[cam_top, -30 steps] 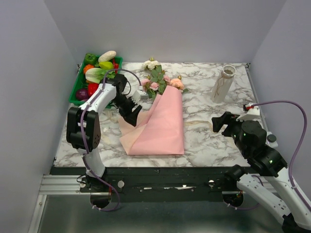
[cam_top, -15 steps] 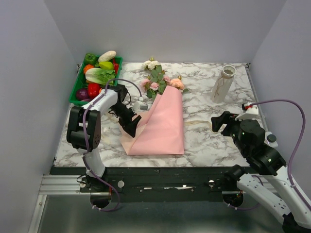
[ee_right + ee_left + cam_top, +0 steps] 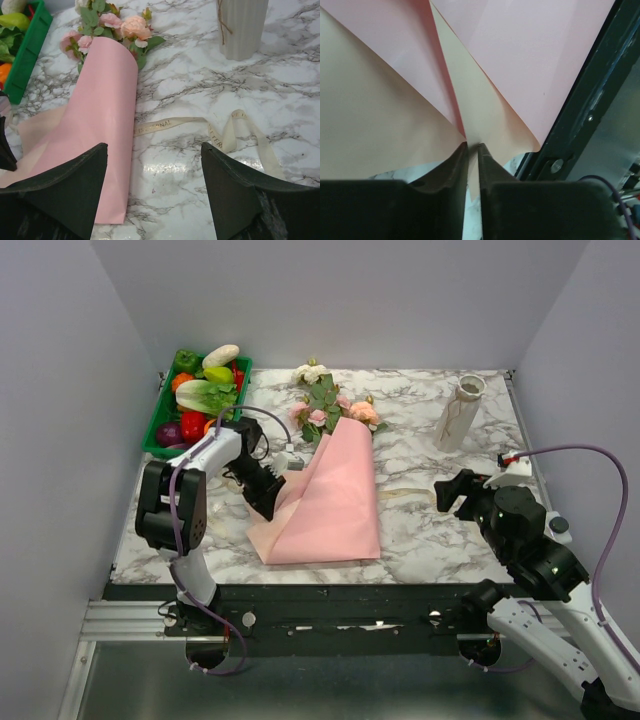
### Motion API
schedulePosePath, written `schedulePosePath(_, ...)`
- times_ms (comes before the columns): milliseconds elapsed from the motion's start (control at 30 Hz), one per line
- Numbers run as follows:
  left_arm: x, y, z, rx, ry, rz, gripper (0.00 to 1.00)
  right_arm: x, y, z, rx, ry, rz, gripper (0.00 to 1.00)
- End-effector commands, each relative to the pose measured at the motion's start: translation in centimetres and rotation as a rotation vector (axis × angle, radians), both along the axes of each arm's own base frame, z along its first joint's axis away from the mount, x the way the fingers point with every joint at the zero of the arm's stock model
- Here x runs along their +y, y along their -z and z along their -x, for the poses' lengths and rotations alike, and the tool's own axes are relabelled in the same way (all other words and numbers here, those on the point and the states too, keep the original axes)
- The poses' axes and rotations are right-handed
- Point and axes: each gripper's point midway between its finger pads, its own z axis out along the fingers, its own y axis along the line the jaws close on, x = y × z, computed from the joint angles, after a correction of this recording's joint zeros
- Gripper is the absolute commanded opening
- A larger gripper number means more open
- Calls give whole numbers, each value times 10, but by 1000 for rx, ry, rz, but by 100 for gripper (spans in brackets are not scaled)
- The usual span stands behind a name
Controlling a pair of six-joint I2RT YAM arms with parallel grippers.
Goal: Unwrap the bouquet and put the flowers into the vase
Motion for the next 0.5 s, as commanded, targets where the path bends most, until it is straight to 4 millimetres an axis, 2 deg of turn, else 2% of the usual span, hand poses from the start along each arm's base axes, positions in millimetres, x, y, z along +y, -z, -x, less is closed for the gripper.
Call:
schedulePosePath(0,-2,-22,-4,-54,-2,19,5,1,-12,0,-28,-2,-29,82)
schedulePosePath(67,-4,-36,-8,-73,-10,33,0,1,-13,1,-32,-4,-36,82)
schedulePosePath(200,-14,-63,-8,-93,0,82,0,-1,-15,2,-43,3,-43,82)
schedulePosePath(367,-38,-86,10,-71,61,139,0,-4,-18,4,-56,15,-48,82)
schedulePosePath(467,-64,-100,28,-52,127,179,0,-8,-22,6,-67,28,-51,82)
